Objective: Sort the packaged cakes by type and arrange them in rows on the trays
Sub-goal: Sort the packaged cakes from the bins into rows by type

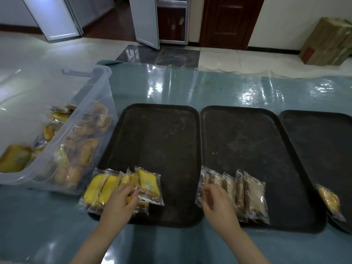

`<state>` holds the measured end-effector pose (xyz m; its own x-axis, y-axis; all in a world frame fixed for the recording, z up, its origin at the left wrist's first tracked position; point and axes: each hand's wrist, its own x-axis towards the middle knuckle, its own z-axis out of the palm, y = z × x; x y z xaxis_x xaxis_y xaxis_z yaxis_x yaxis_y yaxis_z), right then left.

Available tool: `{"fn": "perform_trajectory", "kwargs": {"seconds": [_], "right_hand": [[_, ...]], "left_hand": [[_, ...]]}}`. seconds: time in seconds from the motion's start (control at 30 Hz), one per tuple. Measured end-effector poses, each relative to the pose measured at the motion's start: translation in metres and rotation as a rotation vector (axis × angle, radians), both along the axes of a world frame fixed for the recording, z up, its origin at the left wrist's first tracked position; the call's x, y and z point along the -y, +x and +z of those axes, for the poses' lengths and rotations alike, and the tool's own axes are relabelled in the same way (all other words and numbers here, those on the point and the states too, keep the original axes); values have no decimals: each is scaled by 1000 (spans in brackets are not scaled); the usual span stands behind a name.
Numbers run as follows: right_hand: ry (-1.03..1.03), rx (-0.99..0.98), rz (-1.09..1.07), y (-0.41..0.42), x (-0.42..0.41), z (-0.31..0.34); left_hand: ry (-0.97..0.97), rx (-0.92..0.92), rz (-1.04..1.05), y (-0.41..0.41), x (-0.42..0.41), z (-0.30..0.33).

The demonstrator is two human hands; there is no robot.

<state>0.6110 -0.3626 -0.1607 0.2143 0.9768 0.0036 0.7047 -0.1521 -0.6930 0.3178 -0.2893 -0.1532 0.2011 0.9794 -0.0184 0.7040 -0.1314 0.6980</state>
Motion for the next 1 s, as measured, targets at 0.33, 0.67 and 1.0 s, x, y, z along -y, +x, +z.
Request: {"fn": "perform_trajectory", "kwargs": {"seconds": [0.33, 0.67, 1.0], "right_hand": [[-70, -32, 3, -61, -7, -16], [-44, -48, -82, -75, -12, -7], [-112, -123, -35, -60, -19, 10]], "left_hand": [[-114, -176, -116, -38, 2, -22], [-68, -148, -184, -41, -17, 2], [-110, -93, -217, -12, -17, 27]]}}
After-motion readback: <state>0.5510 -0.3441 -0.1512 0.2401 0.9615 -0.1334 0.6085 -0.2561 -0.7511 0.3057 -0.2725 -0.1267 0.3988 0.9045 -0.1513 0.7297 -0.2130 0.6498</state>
